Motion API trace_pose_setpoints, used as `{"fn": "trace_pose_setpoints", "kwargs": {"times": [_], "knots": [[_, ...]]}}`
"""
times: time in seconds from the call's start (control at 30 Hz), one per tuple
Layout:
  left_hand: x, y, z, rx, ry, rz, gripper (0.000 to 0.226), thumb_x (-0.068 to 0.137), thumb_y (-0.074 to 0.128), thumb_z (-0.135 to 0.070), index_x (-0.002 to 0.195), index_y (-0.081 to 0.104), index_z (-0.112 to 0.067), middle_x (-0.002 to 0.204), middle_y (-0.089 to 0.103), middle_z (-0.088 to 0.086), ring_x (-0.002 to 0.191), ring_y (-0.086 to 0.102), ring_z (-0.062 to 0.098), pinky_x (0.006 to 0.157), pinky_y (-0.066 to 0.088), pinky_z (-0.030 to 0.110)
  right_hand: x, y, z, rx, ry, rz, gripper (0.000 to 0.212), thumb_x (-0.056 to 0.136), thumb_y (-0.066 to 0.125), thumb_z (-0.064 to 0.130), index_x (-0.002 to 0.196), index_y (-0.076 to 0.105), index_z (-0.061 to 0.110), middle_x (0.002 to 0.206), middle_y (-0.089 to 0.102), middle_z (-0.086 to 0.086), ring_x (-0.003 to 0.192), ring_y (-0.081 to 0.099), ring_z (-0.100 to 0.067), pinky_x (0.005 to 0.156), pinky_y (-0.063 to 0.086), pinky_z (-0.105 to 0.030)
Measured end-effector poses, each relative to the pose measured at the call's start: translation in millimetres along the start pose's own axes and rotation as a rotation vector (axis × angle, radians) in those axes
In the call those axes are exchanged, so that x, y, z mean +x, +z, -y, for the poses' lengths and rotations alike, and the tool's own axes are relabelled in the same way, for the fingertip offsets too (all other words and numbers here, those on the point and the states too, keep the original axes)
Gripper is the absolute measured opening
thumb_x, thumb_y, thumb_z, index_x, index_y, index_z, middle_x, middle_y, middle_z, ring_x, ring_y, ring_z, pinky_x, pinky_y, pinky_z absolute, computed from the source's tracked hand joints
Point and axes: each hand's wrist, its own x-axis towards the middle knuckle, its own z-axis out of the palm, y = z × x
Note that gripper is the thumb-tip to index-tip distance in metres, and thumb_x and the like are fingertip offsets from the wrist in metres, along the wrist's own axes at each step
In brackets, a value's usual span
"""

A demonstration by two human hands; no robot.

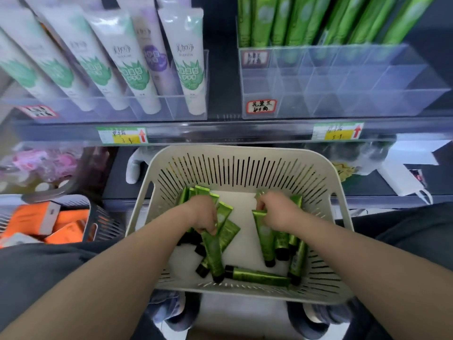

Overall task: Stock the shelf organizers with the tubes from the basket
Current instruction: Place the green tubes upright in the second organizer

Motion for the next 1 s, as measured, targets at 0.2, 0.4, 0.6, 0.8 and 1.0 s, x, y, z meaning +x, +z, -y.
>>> {"fn": "trace_pose_setpoints", "kwargs": {"times": [0.2,0.4,0.6,0.8,1.0], "knots": [[-29.7,7.5,-15.2,0.079,0.032,-0.133,0.034,0.082,0.070,-0.022,0.114,0.068,-0.010,0.114,0.066,0.005,0.106,0.059,0.021,0.088,0.048,0.028,-31.8,-12.1,4.8,0.074,-0.034,-0.104,0.030,0.080,0.058,-0.003,0.104,0.066,0.015,0.108,0.062,-0.004,0.097,0.058,-0.019,0.081,0.049,-0.026],[-66.3,-13.8,-30.4,0.032,0.053,-0.367,0.025,0.084,0.065,-0.017,0.108,0.071,-0.016,0.108,0.069,-0.001,0.100,0.061,0.016,0.079,0.040,0.018,-63.6,-43.3,5.6,0.156,-0.084,-0.207,0.022,0.079,0.066,0.007,0.099,0.068,0.015,0.103,0.063,0.000,0.090,0.056,-0.013,0.077,0.044,-0.022],[-105.6,-45.1,-57.0,0.008,0.131,-0.562,0.024,0.087,0.060,-0.012,0.107,0.072,-0.015,0.108,0.070,0.000,0.101,0.062,0.016,0.086,0.042,0.022,-90.1,-80.2,4.4,0.282,-0.115,-0.309,0.021,0.076,0.074,0.012,0.095,0.068,0.021,0.093,0.063,0.006,0.087,0.057,-0.009,0.079,0.045,-0.022],[-138.4,-77.9,-84.8,0.038,0.218,-0.720,0.026,0.090,0.053,-0.011,0.108,0.071,-0.012,0.112,0.069,0.003,0.100,0.061,0.018,0.086,0.045,0.026,-115.4,-120.2,6.8,0.329,-0.210,-0.418,0.019,0.076,0.075,0.013,0.090,0.068,0.023,0.088,0.064,0.008,0.084,0.058,-0.008,0.075,0.042,-0.020],[-154.9,-103.4,-103.5,0.141,0.239,-0.865,0.023,0.090,0.053,-0.014,0.103,0.072,-0.016,0.105,0.069,0.006,0.097,0.062,0.025,0.083,0.050,0.034,-129.1,-159.2,14.6,0.365,-0.287,-0.499,0.026,0.076,0.074,0.012,0.069,0.061,0.034,0.076,0.065,0.013,0.075,0.059,-0.007,0.065,0.042,-0.022]]}}
